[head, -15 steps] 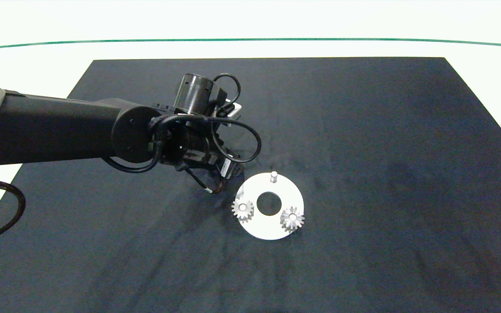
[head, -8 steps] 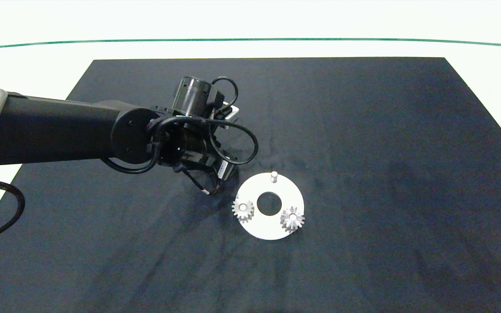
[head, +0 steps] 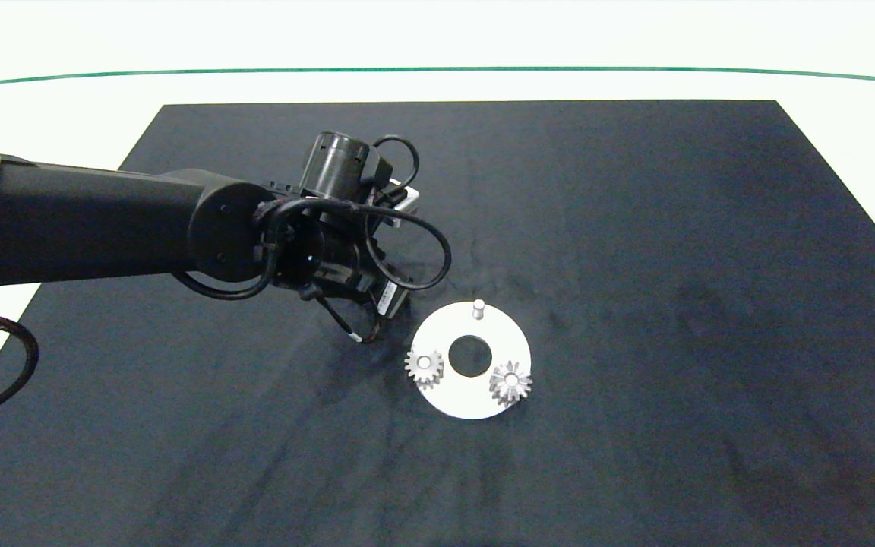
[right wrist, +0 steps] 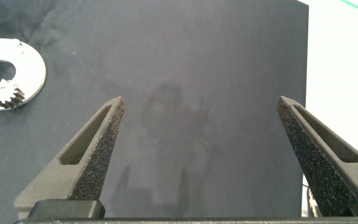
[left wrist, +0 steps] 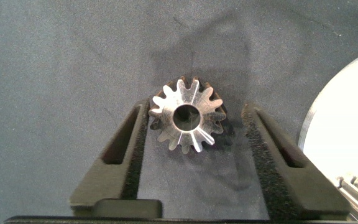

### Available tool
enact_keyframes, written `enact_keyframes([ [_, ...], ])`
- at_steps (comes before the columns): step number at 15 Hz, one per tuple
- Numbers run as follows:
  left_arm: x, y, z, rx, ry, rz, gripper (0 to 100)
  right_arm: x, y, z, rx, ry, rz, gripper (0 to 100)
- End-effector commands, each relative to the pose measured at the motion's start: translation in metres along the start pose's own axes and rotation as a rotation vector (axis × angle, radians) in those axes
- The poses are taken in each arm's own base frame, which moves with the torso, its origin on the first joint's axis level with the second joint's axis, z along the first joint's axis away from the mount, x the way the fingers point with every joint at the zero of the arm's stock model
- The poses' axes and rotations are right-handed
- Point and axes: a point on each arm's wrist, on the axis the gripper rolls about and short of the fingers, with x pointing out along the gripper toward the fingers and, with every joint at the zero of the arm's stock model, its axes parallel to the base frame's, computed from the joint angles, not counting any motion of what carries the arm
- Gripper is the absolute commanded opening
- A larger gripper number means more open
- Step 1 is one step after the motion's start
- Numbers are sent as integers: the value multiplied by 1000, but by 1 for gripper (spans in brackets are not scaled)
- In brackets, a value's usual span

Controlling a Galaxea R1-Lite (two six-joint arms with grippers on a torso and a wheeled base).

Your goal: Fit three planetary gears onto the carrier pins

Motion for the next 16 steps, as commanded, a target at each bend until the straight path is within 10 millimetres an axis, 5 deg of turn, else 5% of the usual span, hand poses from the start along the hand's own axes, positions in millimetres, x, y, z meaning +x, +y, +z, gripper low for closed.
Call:
enact_keyframes([
  [1,2,-2,-1,5,6,-3,51,0,0,0,-3,1,-1,100],
  [13,0,-3,-2,3,6,-4,27,0,0,0,-3,1,-1,100],
  [16,-15,-2,4,0,-28,-6,25,0,0,0,-3,1,-1,100],
])
